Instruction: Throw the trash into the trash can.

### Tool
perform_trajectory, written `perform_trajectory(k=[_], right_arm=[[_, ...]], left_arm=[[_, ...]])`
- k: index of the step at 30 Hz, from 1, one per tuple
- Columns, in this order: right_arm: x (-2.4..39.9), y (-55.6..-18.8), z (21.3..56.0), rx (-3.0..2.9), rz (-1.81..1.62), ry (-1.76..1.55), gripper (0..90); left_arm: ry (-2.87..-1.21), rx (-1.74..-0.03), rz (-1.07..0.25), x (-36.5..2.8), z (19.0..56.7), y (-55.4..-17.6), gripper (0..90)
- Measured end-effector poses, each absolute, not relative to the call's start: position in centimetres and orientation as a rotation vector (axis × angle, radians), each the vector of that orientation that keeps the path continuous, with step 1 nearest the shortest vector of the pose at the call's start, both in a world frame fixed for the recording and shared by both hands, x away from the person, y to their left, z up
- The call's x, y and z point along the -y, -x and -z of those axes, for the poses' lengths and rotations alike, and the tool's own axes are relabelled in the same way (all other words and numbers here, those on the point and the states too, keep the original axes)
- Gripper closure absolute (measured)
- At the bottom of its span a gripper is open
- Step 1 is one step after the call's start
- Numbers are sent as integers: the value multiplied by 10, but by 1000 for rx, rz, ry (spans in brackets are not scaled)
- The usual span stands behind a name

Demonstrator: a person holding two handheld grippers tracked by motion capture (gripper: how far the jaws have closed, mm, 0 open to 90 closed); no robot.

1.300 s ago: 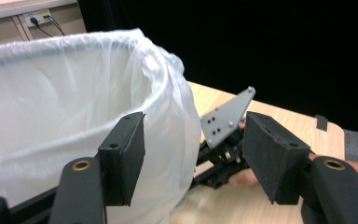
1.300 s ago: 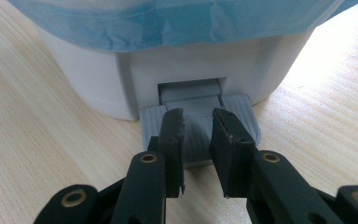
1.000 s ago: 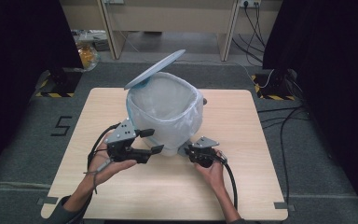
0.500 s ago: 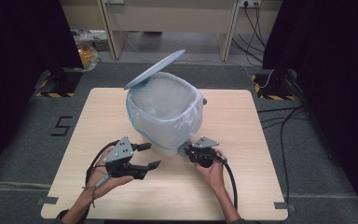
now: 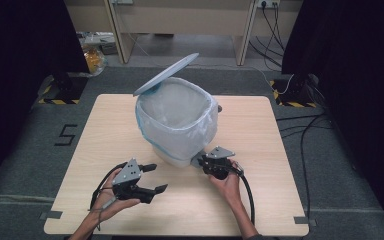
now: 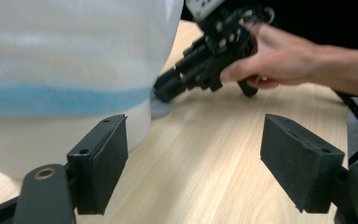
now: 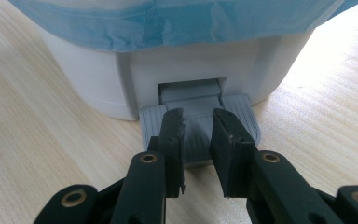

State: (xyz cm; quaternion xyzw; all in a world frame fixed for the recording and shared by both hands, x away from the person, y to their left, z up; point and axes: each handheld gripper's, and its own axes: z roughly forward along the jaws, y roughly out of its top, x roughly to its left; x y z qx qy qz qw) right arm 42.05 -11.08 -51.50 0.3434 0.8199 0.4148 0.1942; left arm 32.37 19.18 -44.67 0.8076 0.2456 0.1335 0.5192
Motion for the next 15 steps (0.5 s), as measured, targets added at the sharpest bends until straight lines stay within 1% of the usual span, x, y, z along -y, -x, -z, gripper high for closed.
perform_trajectory(k=[4, 7, 15], right_arm=[[111, -420, 515, -2299, -1163, -964, 740], [111, -421, 515, -2299, -1163, -963, 740], [111, -420, 515, -2299, -1161, -959, 740]], left_arm=[[-1944, -616, -310, -197, 459, -325, 200], [-1980, -634, -333, -200, 466, -326, 181], [-2027, -683, -328, -209, 488, -331, 164]])
